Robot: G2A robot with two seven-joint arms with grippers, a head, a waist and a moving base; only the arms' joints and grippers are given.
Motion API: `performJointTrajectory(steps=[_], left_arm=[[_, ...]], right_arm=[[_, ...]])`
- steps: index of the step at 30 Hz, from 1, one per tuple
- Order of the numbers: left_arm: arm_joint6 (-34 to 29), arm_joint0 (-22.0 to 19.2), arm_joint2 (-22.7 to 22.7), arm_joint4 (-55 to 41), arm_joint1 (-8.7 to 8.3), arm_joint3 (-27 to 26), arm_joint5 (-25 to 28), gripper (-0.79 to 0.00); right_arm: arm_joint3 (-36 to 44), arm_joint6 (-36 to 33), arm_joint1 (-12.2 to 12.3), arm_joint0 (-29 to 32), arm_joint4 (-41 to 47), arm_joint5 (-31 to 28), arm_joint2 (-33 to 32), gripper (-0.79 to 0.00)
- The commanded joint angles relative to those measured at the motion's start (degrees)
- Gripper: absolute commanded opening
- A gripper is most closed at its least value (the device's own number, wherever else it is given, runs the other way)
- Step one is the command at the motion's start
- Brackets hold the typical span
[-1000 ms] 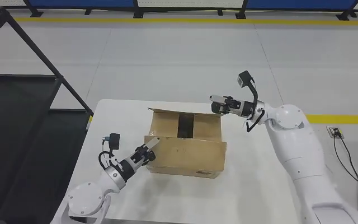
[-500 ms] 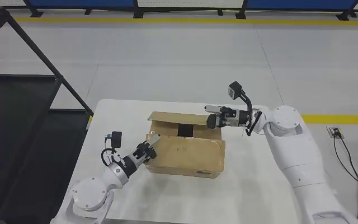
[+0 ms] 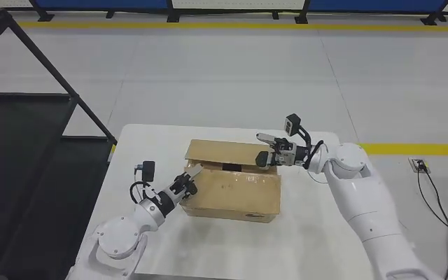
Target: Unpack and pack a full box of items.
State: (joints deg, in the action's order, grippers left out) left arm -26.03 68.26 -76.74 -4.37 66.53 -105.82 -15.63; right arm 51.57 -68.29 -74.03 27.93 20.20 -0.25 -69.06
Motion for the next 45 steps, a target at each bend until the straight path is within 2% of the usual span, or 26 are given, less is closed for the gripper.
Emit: performJointTrajectory(steps=[1,7,11,14,17,21,34,41,45], left_arm=[[0.5,-0.7,0.8,0.4,0.13,0.6,-0.1,0.000],[1.6,-1.9,2.2,0.4,0.46,1.5,0.0,0.000],[3.0,-2.0,1.3,-1.2,0.60,1.4,0.5,0.000],[4.2,-0.9,-1.9,-3.7,0.49,0.0,1.1,0.000],[5.6,1.6,-6.9,-5.9,0.16,-1.5,2.2,0.000],[5.7,5.9,-13.5,-7.6,-0.41,-0.5,1.5,0.000],[5.6,6.1,-13.2,-7.5,-0.39,-0.1,1.6,0.000],[8.9,6.4,-11.3,-14.6,0.44,6.1,0.0,0.000],[9.6,5.1,-10.2,-18.9,0.93,10.5,0.2,0.000]], right_arm=[[-0.1,0.1,0.0,-0.1,-0.1,0.6,0.5,0.000],[1.1,-0.7,0.2,1.0,-2.6,1.5,2.1,0.000],[2.8,0.0,0.6,2.1,-4.0,1.7,2.3,0.000],[4.1,0.9,0.8,3.0,-4.6,1.9,2.4,0.000],[5.3,1.3,1.0,3.6,-5.5,0.7,2.5,0.000],[5.9,1.1,1.3,3.9,-7.2,0.0,2.8,0.000],[5.9,1.1,1.3,3.9,-7.2,0.0,2.8,0.000],[7.4,2.6,1.3,5.1,-7.1,0.1,2.9,0.000],[8.4,3.1,1.5,5.5,-6.9,0.4,2.7,0.000]])
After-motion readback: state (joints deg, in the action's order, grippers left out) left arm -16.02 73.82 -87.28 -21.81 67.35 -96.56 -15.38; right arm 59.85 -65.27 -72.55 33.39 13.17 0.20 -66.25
